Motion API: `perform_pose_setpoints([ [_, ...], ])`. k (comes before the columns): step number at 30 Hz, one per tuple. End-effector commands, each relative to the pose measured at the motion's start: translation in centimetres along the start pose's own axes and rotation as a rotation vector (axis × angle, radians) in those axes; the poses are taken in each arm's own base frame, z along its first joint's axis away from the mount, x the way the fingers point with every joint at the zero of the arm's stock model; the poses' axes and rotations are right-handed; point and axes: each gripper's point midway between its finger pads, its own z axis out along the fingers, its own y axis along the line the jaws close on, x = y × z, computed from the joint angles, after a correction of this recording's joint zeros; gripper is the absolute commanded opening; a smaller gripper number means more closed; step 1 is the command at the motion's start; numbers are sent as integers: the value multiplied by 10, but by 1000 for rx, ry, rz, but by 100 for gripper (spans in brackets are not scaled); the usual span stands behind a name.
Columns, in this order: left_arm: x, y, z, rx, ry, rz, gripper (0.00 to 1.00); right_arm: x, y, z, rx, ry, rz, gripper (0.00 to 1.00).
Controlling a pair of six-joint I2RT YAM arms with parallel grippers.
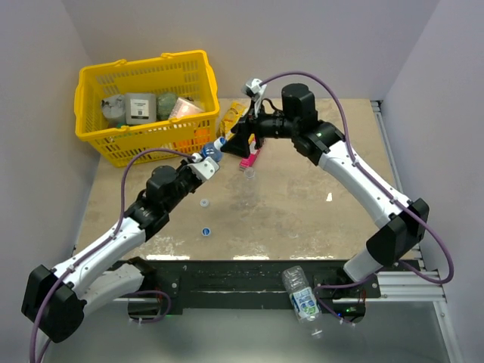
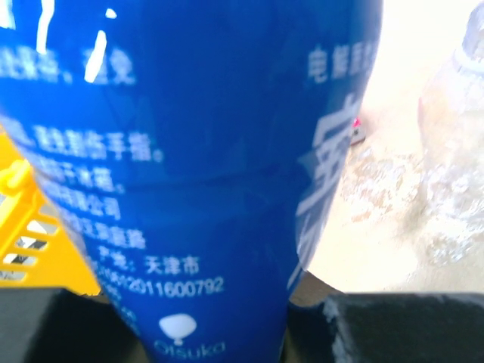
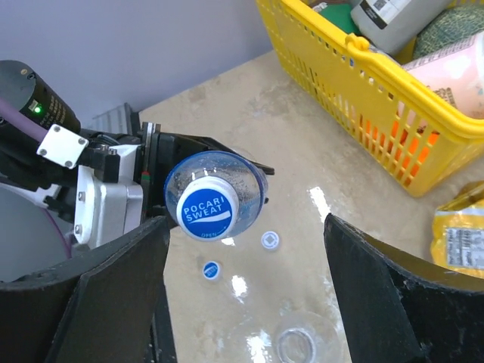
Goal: Screw on the bottle caps
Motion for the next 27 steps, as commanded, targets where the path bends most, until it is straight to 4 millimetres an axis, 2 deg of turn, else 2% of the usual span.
perform_pose_setpoints([
  [1, -34, 9, 1, 4, -90, -42, 0, -21, 18, 9, -58, -83, 26, 86],
  [6, -42, 5, 0, 44, -111, -48, 0, -25, 24, 22, -72, -108, 49, 81],
  [11, -47, 0, -1, 78, -132, -54, 0, -26, 21, 33, -61, -109, 45, 56],
  [12, -48, -1, -1, 84, -136, -49, 0, -26, 18, 34, -51, -109, 32, 50],
  [13, -47, -6, -1, 105, -139, -44, 0, -26, 19, 35, -45, -109, 23, 37],
  [14, -47, -7, -1, 113, -140, -39, 2, -26, 13, 36, -10, -101, 20, 31],
  [16, -45, -10, -2, 130, -140, -36, 19, -27, 8, 36, 24, -93, -33, 16],
  [17, -45, -11, -3, 130, -142, -37, 39, -31, 7, 34, 32, -98, -51, 13],
  [20, -42, -7, -3, 110, -137, -49, 69, -35, 8, 27, 53, -97, -102, 6],
  [22, -39, -4, -3, 98, -131, -54, 70, -44, 8, 19, 77, -112, -142, 0],
  [27, -36, -2, -4, 88, -138, -68, 72, -50, 8, 3, 123, -113, -234, 0],
])
